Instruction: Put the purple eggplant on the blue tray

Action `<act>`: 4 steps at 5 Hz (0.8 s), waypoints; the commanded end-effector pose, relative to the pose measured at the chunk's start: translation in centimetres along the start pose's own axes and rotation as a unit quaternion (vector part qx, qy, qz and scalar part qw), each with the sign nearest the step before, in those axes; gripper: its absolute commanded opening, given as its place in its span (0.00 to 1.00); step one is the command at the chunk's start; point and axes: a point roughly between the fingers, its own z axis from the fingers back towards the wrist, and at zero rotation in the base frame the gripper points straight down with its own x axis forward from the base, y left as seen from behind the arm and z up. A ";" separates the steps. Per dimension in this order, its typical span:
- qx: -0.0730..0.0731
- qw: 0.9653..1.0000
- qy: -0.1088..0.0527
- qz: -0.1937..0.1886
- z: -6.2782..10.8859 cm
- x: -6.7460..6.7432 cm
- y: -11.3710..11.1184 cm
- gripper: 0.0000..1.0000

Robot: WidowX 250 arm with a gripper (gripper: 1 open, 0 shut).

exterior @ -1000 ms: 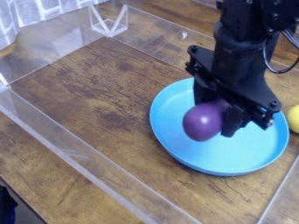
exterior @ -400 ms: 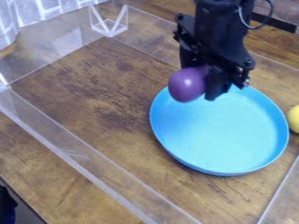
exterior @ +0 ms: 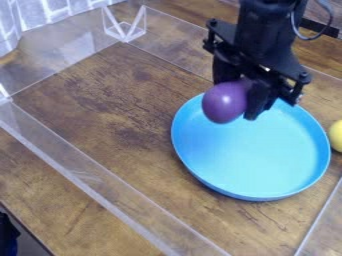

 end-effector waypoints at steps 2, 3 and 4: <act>-0.003 1.000 -0.021 -0.010 1.8 0.5 1.7 0.00; -0.008 0.999 -0.020 -0.034 2.4 0.0 1.1 0.00; -0.015 0.998 -0.018 -0.056 3.0 -0.5 0.4 0.00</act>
